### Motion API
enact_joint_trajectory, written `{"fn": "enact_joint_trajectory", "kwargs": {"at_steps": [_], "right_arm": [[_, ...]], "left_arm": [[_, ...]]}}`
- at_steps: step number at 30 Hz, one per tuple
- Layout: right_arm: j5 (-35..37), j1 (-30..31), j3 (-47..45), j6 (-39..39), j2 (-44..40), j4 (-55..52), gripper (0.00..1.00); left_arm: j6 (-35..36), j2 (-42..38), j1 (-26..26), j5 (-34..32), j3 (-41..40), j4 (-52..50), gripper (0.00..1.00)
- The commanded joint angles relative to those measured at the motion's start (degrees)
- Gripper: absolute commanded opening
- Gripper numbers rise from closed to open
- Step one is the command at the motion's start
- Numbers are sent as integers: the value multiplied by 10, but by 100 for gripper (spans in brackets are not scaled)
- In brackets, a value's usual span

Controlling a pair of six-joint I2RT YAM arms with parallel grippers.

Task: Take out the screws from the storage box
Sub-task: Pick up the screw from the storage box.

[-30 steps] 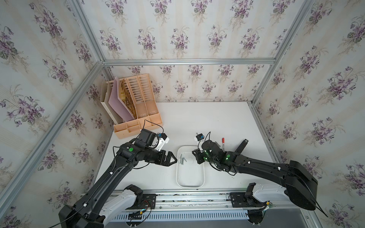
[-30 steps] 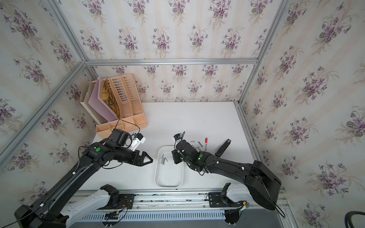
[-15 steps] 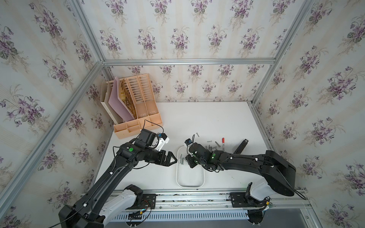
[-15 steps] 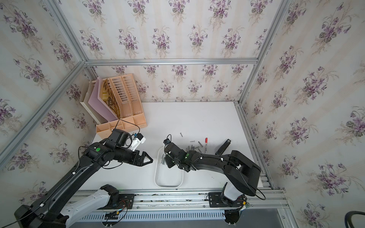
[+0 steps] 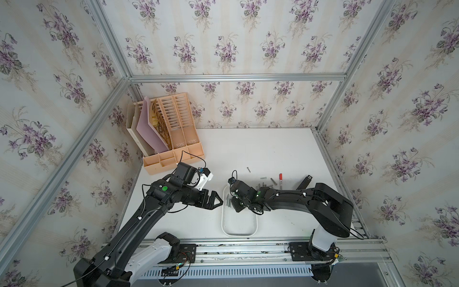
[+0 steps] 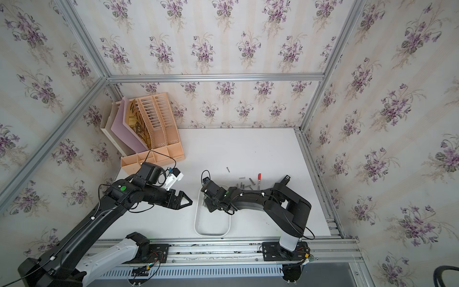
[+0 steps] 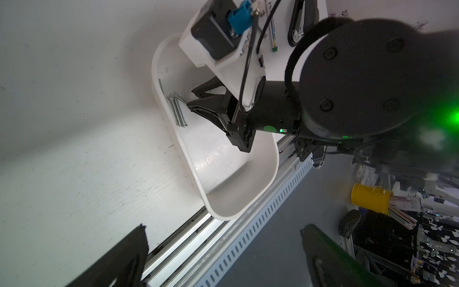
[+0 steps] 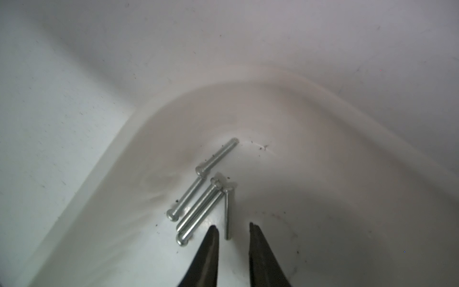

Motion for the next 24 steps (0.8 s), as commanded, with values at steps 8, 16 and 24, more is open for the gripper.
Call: {"fn": "enact_joint_trajectory", "kwargs": {"at_steps": [8, 16, 24], "right_arm": [[22, 1, 25, 0, 33, -30, 24], [40, 2, 35, 2, 46, -44, 2], [46, 1, 18, 5, 9, -32, 0]], "left_arm": [[0, -2, -2, 2, 2, -2, 99], [0, -1, -4, 2, 2, -3, 99], [0, -3, -6, 0, 2, -2, 100]]}}
